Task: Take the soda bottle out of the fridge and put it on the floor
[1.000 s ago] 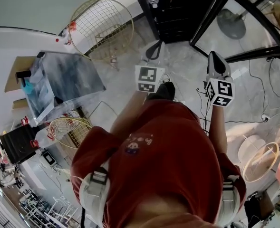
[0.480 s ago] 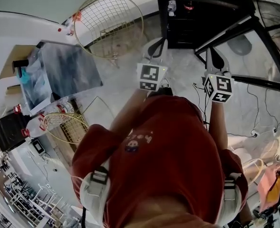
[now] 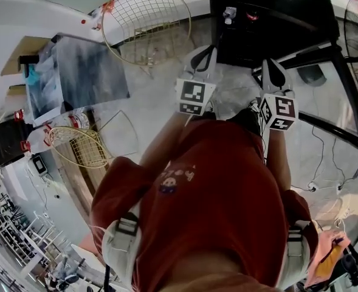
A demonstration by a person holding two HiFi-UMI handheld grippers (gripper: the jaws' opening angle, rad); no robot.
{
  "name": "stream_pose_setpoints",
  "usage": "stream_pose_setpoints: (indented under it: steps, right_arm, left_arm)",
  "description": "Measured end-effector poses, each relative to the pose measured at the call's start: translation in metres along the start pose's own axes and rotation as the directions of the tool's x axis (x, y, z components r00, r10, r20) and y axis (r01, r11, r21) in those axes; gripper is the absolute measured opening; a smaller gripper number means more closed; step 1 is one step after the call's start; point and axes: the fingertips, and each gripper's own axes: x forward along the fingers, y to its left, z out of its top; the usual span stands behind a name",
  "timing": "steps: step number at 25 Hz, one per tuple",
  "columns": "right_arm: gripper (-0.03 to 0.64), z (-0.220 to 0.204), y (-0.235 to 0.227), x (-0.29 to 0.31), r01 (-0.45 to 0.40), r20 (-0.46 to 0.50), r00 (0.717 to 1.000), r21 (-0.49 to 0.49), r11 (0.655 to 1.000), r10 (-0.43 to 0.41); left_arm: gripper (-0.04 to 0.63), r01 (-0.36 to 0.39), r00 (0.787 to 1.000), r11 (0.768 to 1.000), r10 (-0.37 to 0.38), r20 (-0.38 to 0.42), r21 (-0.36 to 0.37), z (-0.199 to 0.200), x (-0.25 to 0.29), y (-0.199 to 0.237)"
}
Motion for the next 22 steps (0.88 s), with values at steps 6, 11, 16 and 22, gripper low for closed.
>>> stream_pose_setpoints:
  steps: [6,11,16,22]
  right_arm:
    - [0.0,0.009,-0.03,-0.002,-0.139,-0.009,0.99,-0.056,0.989,0.139]
    - [0.0,0.012,-0.064,-0.008,-0.198,-0.011,0.98,-0.091,0.976,0.198]
    - [0.0,0.008,-0.084,-0.012,-0.22,-0.01,0.975,-0.083,0.972,0.22]
    - [0.0,0.005,-0.082,-0.01,-0.162,0.009,0.987,-0.079,0.984,0.163]
  left_arm:
    - [0.0,-0.14,0.99,0.989,0.141,0.011,-0.043,0.013,0.015,-0.025]
    - [0.0,-0.217,0.976,0.973,0.218,-0.002,-0.08,0.019,0.031,-0.057]
    - [0.0,-0.28,0.96,0.956,0.281,-0.003,-0.084,0.024,0.03,-0.071]
    - [0.0,-0.26,0.966,0.962,0.26,-0.008,-0.081,0.017,0.02,-0.067]
